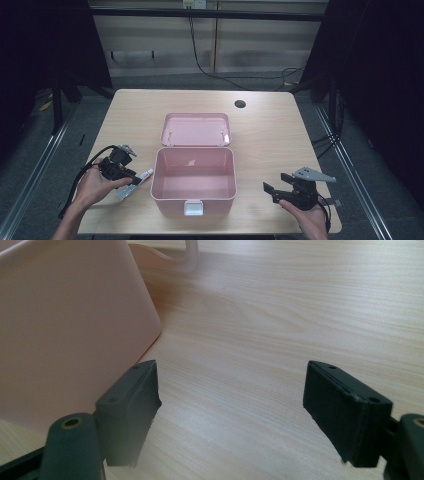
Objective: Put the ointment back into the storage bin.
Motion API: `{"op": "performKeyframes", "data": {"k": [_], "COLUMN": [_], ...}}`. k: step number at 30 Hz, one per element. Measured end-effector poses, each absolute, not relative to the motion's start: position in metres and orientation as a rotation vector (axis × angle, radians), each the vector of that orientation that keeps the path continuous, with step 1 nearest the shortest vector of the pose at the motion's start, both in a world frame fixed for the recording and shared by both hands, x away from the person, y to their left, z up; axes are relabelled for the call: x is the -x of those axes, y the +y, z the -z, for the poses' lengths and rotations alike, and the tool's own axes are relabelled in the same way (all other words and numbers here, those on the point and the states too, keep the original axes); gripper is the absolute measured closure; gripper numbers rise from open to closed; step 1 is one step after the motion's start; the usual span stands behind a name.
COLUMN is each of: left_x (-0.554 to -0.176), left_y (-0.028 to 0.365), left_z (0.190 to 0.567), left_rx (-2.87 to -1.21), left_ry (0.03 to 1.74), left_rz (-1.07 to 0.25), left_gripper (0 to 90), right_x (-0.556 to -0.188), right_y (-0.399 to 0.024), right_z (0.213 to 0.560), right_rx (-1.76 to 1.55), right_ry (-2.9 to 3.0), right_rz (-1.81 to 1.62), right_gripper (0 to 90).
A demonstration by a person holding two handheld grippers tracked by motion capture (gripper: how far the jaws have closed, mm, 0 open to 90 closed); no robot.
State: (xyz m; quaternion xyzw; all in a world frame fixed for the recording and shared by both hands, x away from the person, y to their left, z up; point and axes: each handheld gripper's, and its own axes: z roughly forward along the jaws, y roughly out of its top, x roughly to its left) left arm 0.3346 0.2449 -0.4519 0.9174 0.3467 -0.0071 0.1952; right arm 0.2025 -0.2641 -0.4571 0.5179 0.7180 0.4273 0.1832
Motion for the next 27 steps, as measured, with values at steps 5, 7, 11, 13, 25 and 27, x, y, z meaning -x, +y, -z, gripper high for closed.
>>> {"op": "performKeyframes", "data": {"k": [5,7,11,13,25,27], "left_x": [-0.335,-0.336,-0.335,-0.336,-0.334,-0.335], "left_y": [0.241,0.240,0.238,0.238,0.231,0.231], "left_z": [0.458,0.462,0.466,0.467,0.467,0.467], "left_rx": [-2.614,-2.626,-2.660,-2.670,-2.708,-2.704], "left_ry": [0.971,0.969,0.971,0.958,0.959,0.969], "left_rz": [0.018,0.025,0.031,0.024,-0.023,-0.020], "left_gripper": [63.2,64.6,66.6,67.0,68.2,68.5], "right_x": [-0.202,-0.203,-0.203,-0.203,-0.204,-0.204], "right_y": [-0.264,-0.264,-0.263,-0.263,-0.263,-0.263], "right_z": [0.457,0.457,0.457,0.457,0.458,0.458], "right_rx": [-1.458,-1.458,-1.456,-1.458,-1.458,-1.463], "right_ry": [2.025,2.027,2.032,2.033,2.045,2.041], "right_rz": [-1.194,-1.193,-1.196,-1.196,-1.194,-1.193], "right_gripper": [22.0,22.0,22.0,22.0,22.2,22.4]}}
